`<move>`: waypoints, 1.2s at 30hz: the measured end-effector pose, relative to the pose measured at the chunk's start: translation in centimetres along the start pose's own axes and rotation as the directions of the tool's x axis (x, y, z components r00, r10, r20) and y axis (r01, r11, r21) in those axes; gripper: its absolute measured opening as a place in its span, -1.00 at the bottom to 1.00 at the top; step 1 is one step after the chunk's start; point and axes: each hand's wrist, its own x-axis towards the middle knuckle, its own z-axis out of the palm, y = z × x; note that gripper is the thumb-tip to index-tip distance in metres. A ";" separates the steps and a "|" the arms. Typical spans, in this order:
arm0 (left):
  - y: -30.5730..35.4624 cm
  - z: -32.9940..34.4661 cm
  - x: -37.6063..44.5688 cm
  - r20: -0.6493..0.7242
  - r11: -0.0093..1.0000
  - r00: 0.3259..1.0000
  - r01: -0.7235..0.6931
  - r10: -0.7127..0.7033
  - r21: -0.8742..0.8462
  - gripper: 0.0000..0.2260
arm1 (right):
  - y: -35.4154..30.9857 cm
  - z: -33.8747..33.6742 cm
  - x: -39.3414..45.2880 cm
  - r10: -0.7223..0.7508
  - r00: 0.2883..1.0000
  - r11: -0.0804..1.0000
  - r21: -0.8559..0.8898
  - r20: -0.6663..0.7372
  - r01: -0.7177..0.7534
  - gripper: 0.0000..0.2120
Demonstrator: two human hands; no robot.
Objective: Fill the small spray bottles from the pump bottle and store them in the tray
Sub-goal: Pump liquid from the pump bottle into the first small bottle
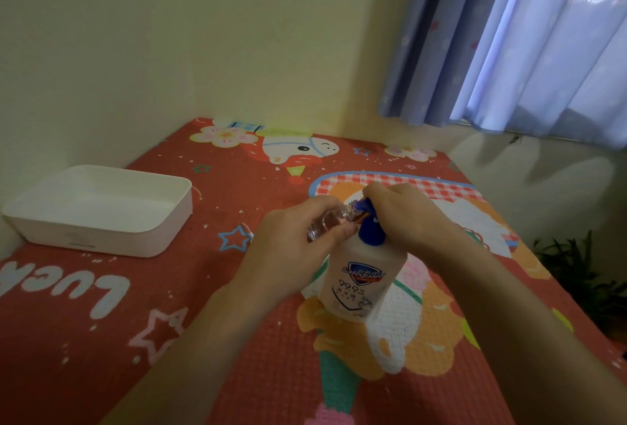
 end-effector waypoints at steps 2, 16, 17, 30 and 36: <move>-0.1 0.0 0.0 -0.001 1.000 1.000 0.002 -0.002 0.000 -0.83 | 0.0 0.0 0.0 0.002 1.000 0.999 -0.033 -0.006 -0.002 -0.81; -0.5 0.8 -0.7 -0.036 0.996 0.998 0.059 -0.061 -0.062 -0.85 | 0.1 1.1 0.2 -0.008 0.998 0.997 -0.078 -0.069 0.002 -0.80; -0.6 0.9 -0.8 -0.041 0.996 0.997 0.060 -0.063 -0.064 -0.85 | 0.0 1.2 0.0 -0.009 0.997 0.996 -0.084 -0.078 0.002 -0.80; 0.0 1.0 -1.1 -0.023 0.994 0.997 0.078 -0.080 -0.073 -0.85 | -0.2 0.6 -0.3 -0.034 0.999 0.985 -0.167 -0.032 0.028 -0.79; -0.2 1.4 -0.8 -0.041 0.998 0.998 0.037 -0.039 -0.043 -0.78 | -0.4 0.3 0.2 -0.054 0.998 0.972 -0.233 -0.042 0.043 -0.90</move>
